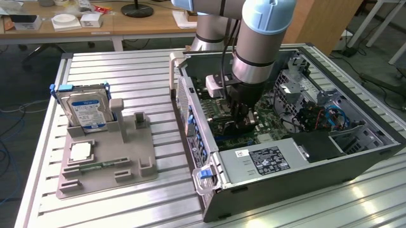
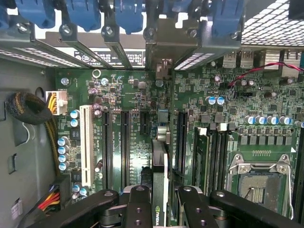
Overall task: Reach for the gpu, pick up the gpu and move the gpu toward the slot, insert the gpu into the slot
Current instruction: 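Insert the gpu into the slot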
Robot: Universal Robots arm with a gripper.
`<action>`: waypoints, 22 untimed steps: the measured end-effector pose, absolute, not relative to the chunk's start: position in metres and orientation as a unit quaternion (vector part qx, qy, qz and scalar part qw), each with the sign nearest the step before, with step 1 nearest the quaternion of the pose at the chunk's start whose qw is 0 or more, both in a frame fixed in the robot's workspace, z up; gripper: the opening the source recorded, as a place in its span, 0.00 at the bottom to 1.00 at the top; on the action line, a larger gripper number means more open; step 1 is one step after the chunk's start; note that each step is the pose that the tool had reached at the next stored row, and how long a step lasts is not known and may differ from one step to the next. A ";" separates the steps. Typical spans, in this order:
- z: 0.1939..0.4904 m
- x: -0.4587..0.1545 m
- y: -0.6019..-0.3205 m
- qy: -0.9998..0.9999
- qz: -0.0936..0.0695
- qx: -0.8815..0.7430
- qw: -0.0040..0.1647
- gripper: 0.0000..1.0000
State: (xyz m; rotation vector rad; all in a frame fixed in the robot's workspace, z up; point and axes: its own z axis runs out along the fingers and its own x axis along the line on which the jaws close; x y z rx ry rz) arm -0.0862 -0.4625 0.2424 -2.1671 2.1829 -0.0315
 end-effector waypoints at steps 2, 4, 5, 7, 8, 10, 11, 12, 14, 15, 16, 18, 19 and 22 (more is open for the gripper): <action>0.242 -0.086 -0.462 0.709 -0.010 -0.704 0.033 0.26; 0.242 -0.086 -0.462 0.709 -0.010 -0.704 0.033 0.26; 0.242 -0.086 -0.462 0.709 -0.010 -0.704 0.033 0.26; 0.242 -0.086 -0.462 0.709 -0.010 -0.704 0.033 0.26; 0.242 -0.086 -0.462 0.709 -0.010 -0.704 0.033 0.26; 0.242 -0.087 -0.462 0.709 -0.010 -0.704 0.033 0.26; 0.241 -0.088 -0.462 0.709 -0.010 -0.704 0.033 0.26; 0.239 -0.089 -0.463 0.709 -0.011 -0.704 0.032 0.26; 0.237 -0.090 -0.462 0.709 -0.010 -0.704 0.033 0.26; 0.237 -0.090 -0.462 0.709 -0.010 -0.704 0.033 0.26; 0.237 -0.090 -0.462 0.709 -0.010 -0.704 0.033 0.26; 0.237 -0.090 -0.462 0.709 -0.010 -0.704 0.033 0.26; 0.237 -0.090 -0.462 0.709 -0.010 -0.704 0.033 0.26; 0.237 -0.090 -0.462 0.709 -0.010 -0.704 0.033 0.26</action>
